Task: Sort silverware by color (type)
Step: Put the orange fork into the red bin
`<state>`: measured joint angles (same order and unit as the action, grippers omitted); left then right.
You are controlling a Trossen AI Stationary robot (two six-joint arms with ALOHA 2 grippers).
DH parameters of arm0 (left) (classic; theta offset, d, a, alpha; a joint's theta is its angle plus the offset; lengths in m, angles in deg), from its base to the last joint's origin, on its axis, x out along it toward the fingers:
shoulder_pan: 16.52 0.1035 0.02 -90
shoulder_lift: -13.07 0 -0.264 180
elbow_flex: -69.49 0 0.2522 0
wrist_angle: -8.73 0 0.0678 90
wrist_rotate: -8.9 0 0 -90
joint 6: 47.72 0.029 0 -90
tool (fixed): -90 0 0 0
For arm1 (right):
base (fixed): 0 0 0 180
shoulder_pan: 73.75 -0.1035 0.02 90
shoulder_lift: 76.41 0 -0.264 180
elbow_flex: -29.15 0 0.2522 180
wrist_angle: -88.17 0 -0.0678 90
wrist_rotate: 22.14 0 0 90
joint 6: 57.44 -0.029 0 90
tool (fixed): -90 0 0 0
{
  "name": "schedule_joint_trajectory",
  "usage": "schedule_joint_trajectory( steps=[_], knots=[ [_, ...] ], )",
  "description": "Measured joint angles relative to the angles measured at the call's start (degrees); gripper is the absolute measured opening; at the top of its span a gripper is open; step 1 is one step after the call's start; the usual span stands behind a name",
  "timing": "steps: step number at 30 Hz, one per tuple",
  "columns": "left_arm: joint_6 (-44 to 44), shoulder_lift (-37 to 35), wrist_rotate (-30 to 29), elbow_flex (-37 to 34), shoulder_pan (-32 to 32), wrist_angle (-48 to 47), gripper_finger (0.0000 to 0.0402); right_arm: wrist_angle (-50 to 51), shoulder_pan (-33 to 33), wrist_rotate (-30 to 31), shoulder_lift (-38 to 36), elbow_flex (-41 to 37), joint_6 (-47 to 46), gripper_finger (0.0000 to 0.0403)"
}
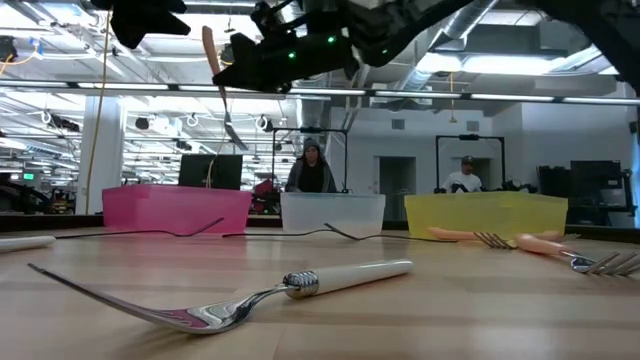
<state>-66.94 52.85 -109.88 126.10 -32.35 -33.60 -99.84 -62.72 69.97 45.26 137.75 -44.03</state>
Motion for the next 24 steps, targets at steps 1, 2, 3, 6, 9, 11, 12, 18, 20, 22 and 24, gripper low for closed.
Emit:
schedule_joint_trajectory(
  steps=[1,2,3,6,9,11,12,18,20,22,24],
  knots=[
    [0.3,-0.1,0.0,0.0,0.0,0.2,0.0180,-0.4,0.8,-1.2,1.1,1.7,-0.9,0.0070],
    [0.8,-0.2,-0.1,0.0,0.0,0.2,0.0180,-0.3,1.6,-2.2,2.5,3.3,-1.6,0.0070],
    [1.2,-0.2,-0.1,0.0,0.0,0.1,0.0180,0.2,2.4,-3.4,3.7,5.0,-2.5,0.0070],
    [1.6,-0.2,-0.2,0.0,0.0,0.1,0.0180,0.5,3.9,-4.0,8.6,10.5,-3.5,0.0070],
    [1.6,-0.2,-0.2,0.0,0.0,0.0,0.0180,2.0,4.1,-4.7,13.0,16.2,-3.5,0.0070],
    [1.3,-0.2,-0.2,0.0,0.0,-0.3,0.0180,3.0,4.1,-5.3,15.5,19.7,-4.1,0.0070],
    [1.3,-0.2,-0.2,0.0,0.0,-0.3,0.0180,4.2,4.1,-5.7,16.6,21.5,-4.8,0.0070],
    [1.1,-0.2,-0.2,0.0,0.0,-0.3,0.0180,9.3,4.5,-6.4,21.2,28.7,-5.4,0.0070],
    [1.1,-0.2,-0.2,0.0,0.0,-0.3,0.0180,9.1,4.5,-6.5,21.8,29.4,-5.5,0.0070],
    [1.1,-0.2,-0.2,0.0,0.0,-0.3,0.0180,9.4,4.5,-6.8,22.1,29.6,-5.8,0.0070],
    [1.1,-0.2,-0.3,0.0,0.0,-0.3,0.0180,10.5,4.7,-7.0,22.1,29.5,-5.9,0.0070]
  ],
)
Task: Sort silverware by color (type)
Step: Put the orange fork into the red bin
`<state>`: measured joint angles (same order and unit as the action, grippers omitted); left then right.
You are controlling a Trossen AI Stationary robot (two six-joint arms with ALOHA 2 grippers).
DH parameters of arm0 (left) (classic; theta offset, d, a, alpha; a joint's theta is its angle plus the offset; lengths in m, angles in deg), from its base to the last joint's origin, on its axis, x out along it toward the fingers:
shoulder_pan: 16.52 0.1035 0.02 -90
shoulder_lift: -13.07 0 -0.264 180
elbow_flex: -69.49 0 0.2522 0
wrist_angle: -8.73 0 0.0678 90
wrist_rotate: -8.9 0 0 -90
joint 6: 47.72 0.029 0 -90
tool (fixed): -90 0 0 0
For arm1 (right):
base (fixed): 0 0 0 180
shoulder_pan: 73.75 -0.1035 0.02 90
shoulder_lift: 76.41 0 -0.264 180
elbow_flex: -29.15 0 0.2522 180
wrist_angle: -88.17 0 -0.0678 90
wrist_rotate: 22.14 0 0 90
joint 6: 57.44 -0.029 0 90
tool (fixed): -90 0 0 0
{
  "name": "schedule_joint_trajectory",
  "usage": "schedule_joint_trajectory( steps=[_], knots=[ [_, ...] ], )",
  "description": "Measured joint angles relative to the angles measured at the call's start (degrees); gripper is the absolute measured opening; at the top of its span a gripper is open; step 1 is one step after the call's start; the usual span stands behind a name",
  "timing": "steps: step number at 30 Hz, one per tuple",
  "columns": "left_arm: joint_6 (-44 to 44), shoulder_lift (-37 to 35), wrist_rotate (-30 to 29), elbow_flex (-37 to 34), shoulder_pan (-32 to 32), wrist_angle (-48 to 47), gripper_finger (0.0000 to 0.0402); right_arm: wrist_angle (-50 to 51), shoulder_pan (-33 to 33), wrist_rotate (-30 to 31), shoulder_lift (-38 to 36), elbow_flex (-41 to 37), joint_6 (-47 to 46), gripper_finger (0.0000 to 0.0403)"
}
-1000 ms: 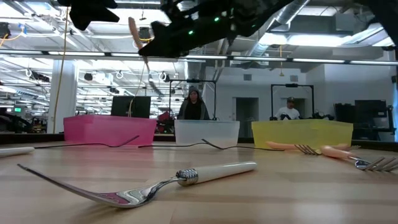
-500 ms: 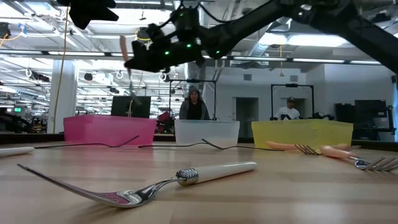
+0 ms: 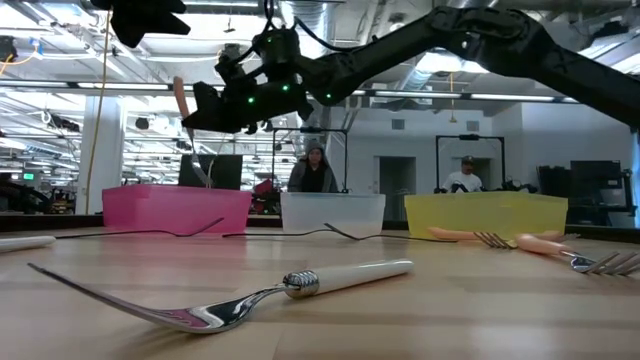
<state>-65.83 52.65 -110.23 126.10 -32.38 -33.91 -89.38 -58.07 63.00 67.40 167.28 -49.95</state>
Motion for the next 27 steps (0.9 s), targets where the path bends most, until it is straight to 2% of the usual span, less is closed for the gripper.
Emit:
schedule_joint_trajectory(
  steps=[9,27],
  knots=[
    [-0.1,0.0,-1.5,0.0,0.0,0.0,0.0180,0.8,0.9,0.1,0.0,0.0,0.0,0.0070],
    [0.3,0.1,-2.4,0.0,0.0,-0.2,0.0180,-1.0,1.0,0.3,5.8,-0.2,-3.3,0.0070]
  ],
)
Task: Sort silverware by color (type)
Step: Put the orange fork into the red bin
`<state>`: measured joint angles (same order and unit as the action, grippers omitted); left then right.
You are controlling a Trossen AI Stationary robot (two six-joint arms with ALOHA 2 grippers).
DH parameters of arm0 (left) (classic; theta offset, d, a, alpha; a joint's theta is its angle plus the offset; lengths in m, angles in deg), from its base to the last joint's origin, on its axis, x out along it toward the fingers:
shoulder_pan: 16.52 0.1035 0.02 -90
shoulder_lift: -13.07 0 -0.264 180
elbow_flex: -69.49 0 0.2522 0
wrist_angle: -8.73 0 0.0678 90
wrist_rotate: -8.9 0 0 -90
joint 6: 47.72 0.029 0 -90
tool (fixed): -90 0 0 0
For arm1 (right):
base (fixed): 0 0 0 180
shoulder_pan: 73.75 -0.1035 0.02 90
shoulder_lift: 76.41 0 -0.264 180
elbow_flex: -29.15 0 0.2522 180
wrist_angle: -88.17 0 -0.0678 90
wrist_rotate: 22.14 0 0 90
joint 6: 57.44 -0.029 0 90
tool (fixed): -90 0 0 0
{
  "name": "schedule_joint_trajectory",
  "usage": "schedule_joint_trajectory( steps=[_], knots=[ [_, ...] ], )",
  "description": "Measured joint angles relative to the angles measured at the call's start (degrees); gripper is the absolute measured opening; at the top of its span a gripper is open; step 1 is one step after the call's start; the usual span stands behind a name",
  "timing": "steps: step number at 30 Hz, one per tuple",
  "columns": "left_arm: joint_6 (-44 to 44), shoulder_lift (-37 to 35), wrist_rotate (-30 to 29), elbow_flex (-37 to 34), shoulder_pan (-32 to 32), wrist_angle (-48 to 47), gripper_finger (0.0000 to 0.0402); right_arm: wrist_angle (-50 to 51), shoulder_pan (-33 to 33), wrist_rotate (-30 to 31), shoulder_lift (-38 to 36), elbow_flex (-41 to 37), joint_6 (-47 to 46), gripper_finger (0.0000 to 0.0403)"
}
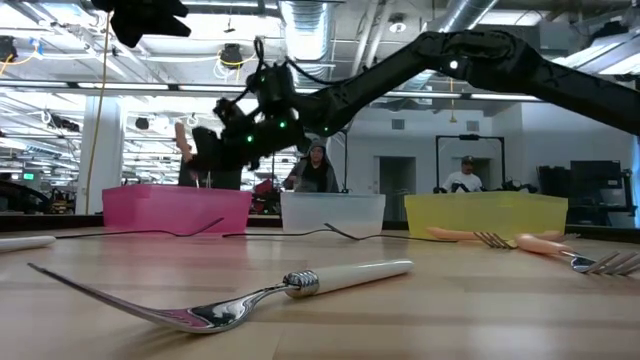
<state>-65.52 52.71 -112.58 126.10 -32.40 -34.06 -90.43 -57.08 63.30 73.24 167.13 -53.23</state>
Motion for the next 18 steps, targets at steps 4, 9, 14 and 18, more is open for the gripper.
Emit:
schedule_joint_trajectory(
  steps=[4,9,14,18],
  knots=[
    [0.7,0.0,-0.4,0.0,0.0,0.0,0.0180,-1.4,0.1,0.1,0.7,0.2,0.5,0.0070],
    [0.9,0.0,-1.2,0.0,0.0,0.0,0.0180,-1.0,0.5,0.1,0.7,0.1,-0.6,0.0073],
    [0.9,0.0,-1.4,0.0,0.0,0.0,0.0180,-0.3,0.8,0.1,0.7,0.1,-0.8,0.0093],
    [0.9,0.0,-1.6,0.0,0.0,0.0,0.0180,0.0,1.0,0.1,0.7,0.1,-0.8,0.0096]
  ],
)
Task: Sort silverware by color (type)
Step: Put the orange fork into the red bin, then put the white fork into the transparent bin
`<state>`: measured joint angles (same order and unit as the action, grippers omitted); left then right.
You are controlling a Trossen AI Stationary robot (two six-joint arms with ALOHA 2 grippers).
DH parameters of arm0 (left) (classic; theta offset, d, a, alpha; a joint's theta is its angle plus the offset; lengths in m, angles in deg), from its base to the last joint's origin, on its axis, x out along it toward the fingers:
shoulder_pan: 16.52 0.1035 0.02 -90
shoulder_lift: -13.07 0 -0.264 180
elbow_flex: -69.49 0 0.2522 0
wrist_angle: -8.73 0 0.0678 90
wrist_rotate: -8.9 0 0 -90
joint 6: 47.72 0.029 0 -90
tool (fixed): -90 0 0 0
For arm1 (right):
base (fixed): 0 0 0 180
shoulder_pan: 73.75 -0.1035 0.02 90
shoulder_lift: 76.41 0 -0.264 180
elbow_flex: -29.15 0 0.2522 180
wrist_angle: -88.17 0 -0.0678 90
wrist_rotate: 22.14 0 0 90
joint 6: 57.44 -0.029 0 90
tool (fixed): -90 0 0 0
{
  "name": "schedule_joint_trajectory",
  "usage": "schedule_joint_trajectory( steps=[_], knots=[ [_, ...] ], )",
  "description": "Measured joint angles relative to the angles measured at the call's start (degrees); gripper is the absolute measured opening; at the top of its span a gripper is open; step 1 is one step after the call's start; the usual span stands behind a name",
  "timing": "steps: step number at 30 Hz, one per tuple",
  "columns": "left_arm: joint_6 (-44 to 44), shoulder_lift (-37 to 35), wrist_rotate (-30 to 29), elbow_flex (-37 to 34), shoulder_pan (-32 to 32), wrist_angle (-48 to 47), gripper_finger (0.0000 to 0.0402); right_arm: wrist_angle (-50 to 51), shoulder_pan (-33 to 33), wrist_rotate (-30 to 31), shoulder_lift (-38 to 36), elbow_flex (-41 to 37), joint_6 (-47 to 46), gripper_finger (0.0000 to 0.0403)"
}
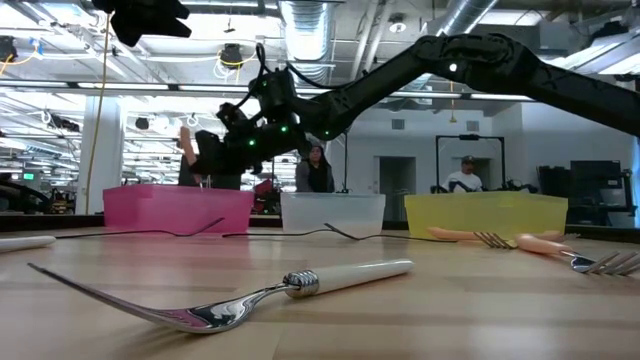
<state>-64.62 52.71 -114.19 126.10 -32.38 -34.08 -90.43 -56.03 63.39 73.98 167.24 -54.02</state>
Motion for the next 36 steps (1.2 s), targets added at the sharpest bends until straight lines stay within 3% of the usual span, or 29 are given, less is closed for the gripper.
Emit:
schedule_joint_trajectory(
  steps=[13,26,36],
  knots=[
    [0.7,0.0,-0.6,0.0,0.0,0.0,0.0180,0.1,0.0,0.0,0.0,0.0,0.1,0.0109],
    [1.4,0.0,-0.6,0.0,0.0,0.0,0.0180,-0.1,0.0,0.0,0.0,0.0,1.1,0.0197],
    [-0.7,-0.3,-0.2,0.0,0.0,-0.1,0.0180,2.4,-0.1,-0.3,-3.1,-0.1,1.7,0.0198]
  ],
)
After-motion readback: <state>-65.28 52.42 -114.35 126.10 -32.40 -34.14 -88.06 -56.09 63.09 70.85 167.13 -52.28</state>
